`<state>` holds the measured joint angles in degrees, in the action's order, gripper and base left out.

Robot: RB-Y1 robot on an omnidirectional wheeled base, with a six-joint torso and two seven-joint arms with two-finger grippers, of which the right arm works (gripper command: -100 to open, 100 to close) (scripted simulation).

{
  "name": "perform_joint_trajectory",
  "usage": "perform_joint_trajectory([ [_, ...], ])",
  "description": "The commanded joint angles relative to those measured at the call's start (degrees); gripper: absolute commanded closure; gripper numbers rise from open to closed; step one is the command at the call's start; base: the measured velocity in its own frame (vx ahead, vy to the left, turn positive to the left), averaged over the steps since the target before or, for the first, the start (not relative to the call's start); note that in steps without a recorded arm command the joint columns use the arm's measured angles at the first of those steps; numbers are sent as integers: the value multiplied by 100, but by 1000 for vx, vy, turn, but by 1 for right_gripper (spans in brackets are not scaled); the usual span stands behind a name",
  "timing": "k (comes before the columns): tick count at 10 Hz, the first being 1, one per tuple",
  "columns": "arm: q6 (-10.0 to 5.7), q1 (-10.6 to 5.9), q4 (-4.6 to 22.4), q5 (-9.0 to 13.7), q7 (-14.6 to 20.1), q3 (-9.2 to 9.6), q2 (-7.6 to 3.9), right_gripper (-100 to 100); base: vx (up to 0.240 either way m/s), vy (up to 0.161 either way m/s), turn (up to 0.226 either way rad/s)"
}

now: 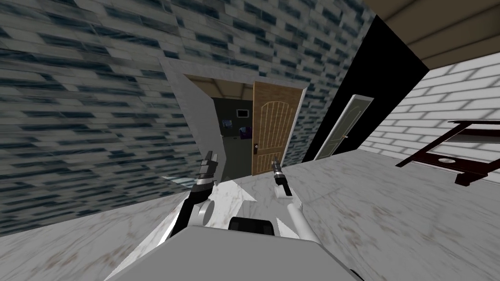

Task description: Push the door open

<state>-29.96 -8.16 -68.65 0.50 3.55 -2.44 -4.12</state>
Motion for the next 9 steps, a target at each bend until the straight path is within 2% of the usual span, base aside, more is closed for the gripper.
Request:
perform_joint_trajectory([
  [1,-12,-152,274,15,-26,-2,8,-100,55,-19,71],
  [9,-31,-1145,1847,113,-176,-19,78,-100,88,-47,95],
])
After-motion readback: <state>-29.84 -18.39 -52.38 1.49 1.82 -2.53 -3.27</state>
